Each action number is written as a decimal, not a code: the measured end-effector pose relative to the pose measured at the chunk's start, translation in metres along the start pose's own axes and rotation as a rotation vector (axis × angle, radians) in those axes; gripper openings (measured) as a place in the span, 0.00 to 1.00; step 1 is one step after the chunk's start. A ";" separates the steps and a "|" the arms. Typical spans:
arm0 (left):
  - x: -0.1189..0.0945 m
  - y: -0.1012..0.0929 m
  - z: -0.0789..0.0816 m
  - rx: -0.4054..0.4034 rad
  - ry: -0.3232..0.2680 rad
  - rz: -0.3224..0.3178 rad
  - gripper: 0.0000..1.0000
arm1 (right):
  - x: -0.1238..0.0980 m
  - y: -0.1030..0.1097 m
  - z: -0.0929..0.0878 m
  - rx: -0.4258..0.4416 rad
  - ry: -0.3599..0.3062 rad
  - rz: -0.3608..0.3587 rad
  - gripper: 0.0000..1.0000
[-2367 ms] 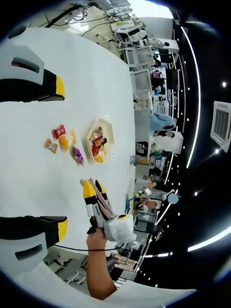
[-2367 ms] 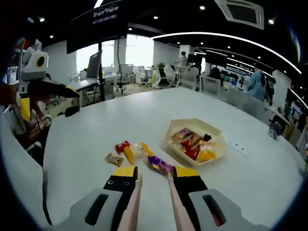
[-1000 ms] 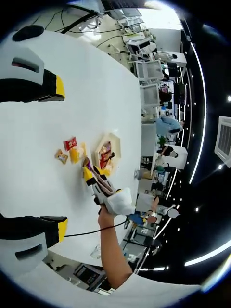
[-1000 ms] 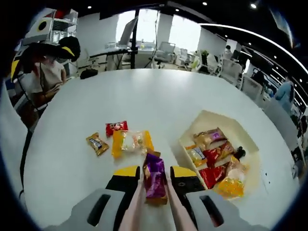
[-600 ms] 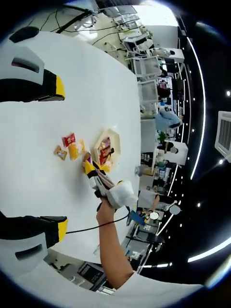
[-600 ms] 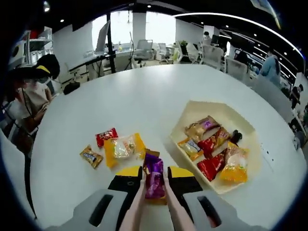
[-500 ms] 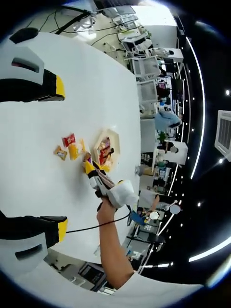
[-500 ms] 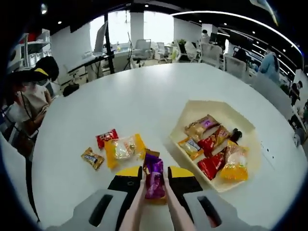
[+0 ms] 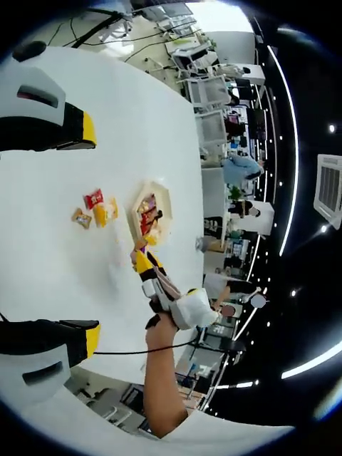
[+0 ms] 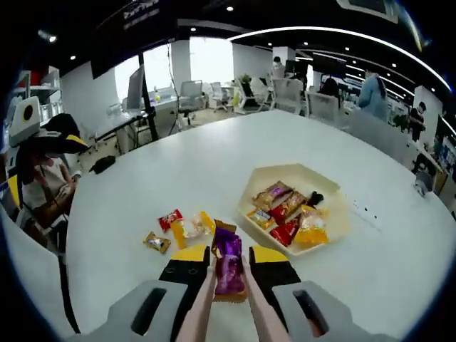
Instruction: Place the target food into the container with the food tongs after gripping and lifting it, then release it inside without dropping or visibly crushing the food.
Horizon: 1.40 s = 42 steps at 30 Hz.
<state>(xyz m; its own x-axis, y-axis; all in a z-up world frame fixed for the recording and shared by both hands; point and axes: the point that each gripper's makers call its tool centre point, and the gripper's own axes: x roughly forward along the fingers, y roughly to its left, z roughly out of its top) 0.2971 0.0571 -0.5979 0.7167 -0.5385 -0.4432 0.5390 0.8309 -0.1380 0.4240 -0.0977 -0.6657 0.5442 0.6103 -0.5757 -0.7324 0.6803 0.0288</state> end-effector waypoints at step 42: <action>0.008 -0.011 0.005 -0.012 0.001 -0.056 1.00 | -0.060 -0.032 0.036 0.119 -0.160 -0.157 0.21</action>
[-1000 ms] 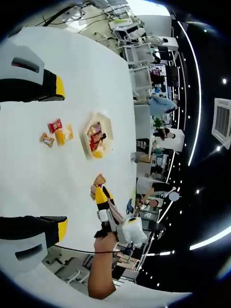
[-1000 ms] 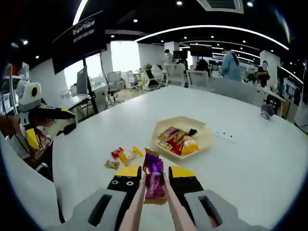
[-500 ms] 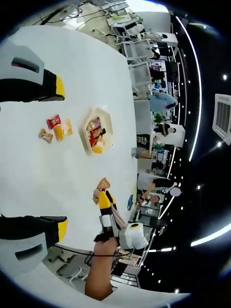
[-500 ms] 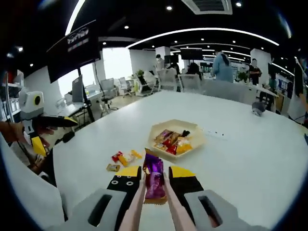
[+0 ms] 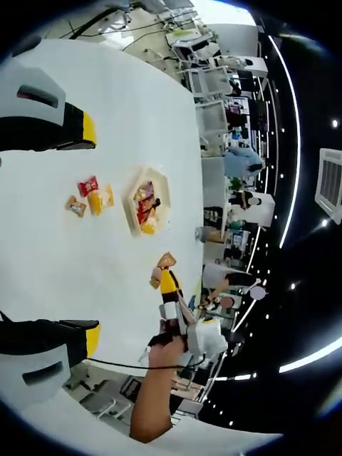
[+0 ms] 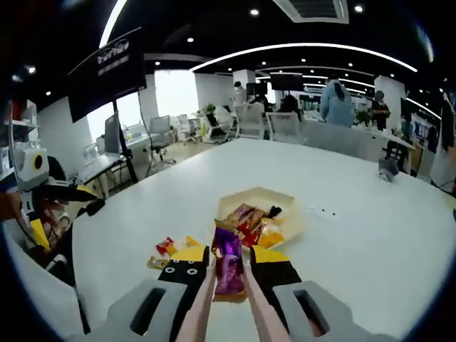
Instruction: Place the target food into the container with the food tongs after gripping and lifting it, then release it inside without dropping or visibly crushing the food.
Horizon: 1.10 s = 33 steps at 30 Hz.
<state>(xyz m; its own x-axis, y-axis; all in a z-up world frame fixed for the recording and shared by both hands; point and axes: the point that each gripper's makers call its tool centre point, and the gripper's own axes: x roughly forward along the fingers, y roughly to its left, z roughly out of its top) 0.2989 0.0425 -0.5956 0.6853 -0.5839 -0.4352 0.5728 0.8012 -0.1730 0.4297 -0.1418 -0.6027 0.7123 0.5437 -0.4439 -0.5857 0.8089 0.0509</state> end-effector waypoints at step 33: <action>-0.005 0.039 -0.001 -0.063 0.008 0.078 1.00 | 0.122 -0.079 0.054 -0.079 0.031 -0.057 0.22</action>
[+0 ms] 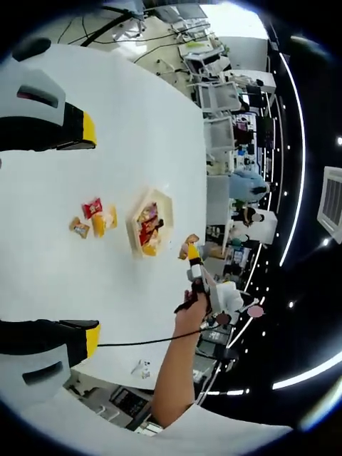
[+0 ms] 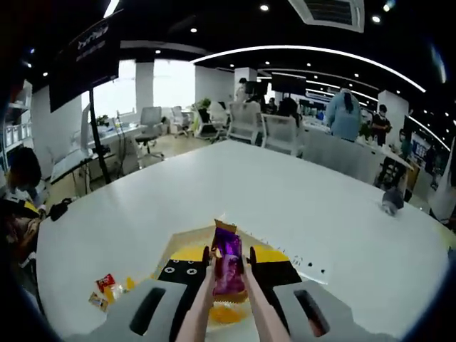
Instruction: Place the target food into the container with the food tongs after gripping and lifting it, then release it inside without dropping or visibly crushing the food.
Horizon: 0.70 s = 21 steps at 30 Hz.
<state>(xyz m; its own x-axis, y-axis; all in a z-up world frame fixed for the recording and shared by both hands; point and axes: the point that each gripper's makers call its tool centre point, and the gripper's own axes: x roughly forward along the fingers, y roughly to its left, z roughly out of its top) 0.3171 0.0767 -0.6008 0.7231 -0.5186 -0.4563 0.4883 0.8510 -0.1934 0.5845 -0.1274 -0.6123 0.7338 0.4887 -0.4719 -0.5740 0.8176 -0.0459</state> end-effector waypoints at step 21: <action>0.003 0.008 0.000 -0.005 0.011 0.019 1.00 | 0.019 -0.027 0.007 -0.010 -0.009 -0.036 0.25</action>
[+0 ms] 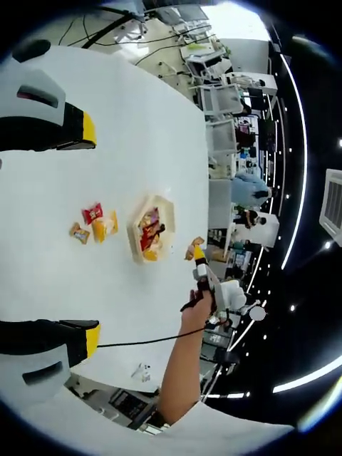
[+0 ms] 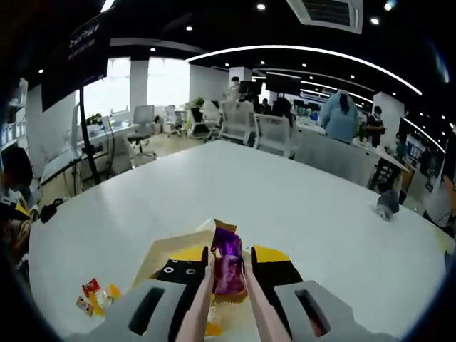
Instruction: Place the target food into the container with the food tongs after gripping and lifting it, then release it inside without dropping or visibly crushing the food.
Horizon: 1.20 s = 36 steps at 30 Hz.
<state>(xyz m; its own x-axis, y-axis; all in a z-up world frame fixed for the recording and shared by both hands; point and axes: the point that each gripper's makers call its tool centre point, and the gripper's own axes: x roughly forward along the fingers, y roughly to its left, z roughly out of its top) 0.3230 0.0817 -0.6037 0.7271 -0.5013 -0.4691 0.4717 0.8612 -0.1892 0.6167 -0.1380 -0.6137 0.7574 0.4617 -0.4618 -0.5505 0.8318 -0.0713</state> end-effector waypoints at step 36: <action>-0.005 -0.022 0.003 0.036 -0.054 -0.043 1.00 | -0.116 0.087 -0.034 0.090 -0.047 0.042 0.28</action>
<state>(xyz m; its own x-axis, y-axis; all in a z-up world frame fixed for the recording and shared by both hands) 0.3107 0.0653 -0.5950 0.7312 -0.5424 -0.4138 0.5199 0.8357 -0.1769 0.4691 -0.1294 -0.5961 0.7513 0.5088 -0.4203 -0.5497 0.8349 0.0281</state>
